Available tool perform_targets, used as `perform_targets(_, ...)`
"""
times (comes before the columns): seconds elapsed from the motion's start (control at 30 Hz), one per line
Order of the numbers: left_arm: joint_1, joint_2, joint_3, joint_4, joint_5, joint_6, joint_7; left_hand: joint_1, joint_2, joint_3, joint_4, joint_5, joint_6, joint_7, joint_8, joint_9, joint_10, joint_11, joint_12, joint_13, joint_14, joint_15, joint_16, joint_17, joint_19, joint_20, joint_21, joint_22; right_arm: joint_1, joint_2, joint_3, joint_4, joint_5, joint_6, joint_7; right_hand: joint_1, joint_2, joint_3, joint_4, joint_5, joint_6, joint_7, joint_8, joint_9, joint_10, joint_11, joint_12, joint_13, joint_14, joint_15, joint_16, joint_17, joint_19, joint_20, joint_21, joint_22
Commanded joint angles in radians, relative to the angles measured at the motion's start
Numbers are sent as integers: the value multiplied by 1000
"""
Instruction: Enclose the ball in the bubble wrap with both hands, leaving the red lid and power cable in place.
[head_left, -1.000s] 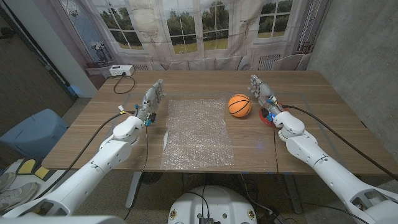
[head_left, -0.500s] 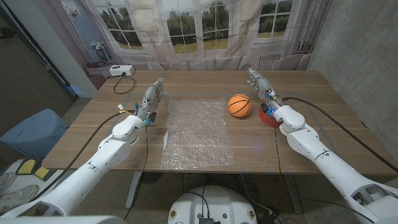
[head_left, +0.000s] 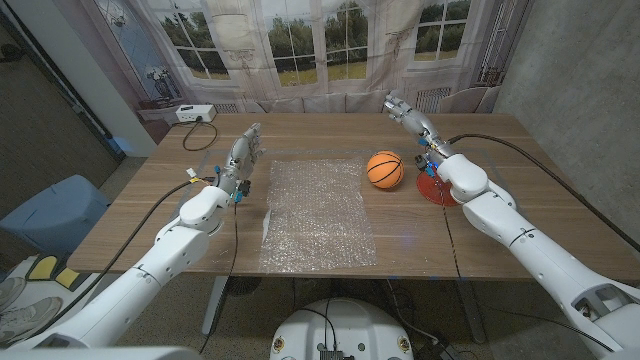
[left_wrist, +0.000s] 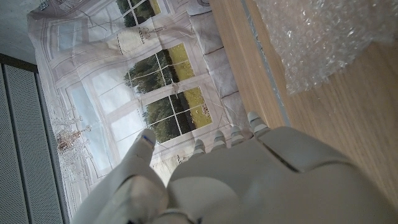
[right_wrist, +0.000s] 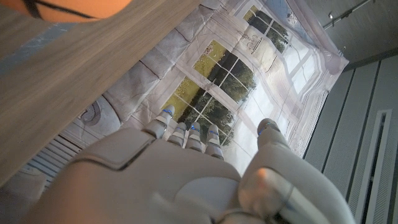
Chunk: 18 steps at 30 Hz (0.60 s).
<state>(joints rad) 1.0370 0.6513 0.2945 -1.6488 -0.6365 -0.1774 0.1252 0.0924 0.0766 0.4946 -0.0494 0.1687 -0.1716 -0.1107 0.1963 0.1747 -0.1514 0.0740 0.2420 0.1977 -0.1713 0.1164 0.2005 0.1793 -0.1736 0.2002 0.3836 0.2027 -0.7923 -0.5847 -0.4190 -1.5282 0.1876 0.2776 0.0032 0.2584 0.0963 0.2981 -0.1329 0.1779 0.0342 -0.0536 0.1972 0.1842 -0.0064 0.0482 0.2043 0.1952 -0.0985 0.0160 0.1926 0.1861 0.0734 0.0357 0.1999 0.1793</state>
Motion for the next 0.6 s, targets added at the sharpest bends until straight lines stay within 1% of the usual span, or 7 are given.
perform_targets(0.03,72,38,-42,-97,-4,27,43,-9,-1,-1,2,8,-24,0,6,4,13,2,8,2,9,8,11,3,-1,9,0,3,43,-24,-55,-82,-232,-69,-8,11,0,2,-8,4,3,-5,2,2,3,-1,9,3,0,0,6,-1,5,0,7,1)
perform_targets(0.13,81,41,-47,-105,-5,26,44,-10,-1,-1,3,8,-21,1,6,4,17,5,9,2,12,7,11,3,4,10,1,3,54,-21,-69,-88,-266,-78,3,13,0,3,-9,4,3,-4,2,2,3,-2,9,3,1,-2,6,-1,6,0,7,1)
perform_targets(0.23,91,44,-52,-110,-6,24,44,-10,-1,-1,3,8,-18,1,6,4,18,5,9,2,14,10,11,4,7,10,2,3,72,-12,-82,-77,-264,-80,39,17,1,4,-10,3,4,-4,2,2,6,-6,9,3,2,-3,6,-1,6,0,7,1)
perform_targets(0.33,100,45,-57,-114,-8,20,43,-11,-1,-1,3,8,-15,2,6,4,18,6,9,2,14,9,10,4,10,10,3,3,85,-5,-99,-77,-293,-88,51,20,2,5,-12,3,3,-3,1,2,3,-8,8,3,2,-3,5,-1,6,-4,6,1)
perform_targets(0.6,116,50,-69,-121,-9,11,39,-12,-2,-2,4,9,-14,2,5,4,23,7,9,2,15,10,8,4,15,11,4,3,124,7,-154,-97,-408,-128,83,32,4,10,-16,3,-4,-1,-2,3,-3,-11,4,3,-3,-2,3,-1,7,-8,6,1)
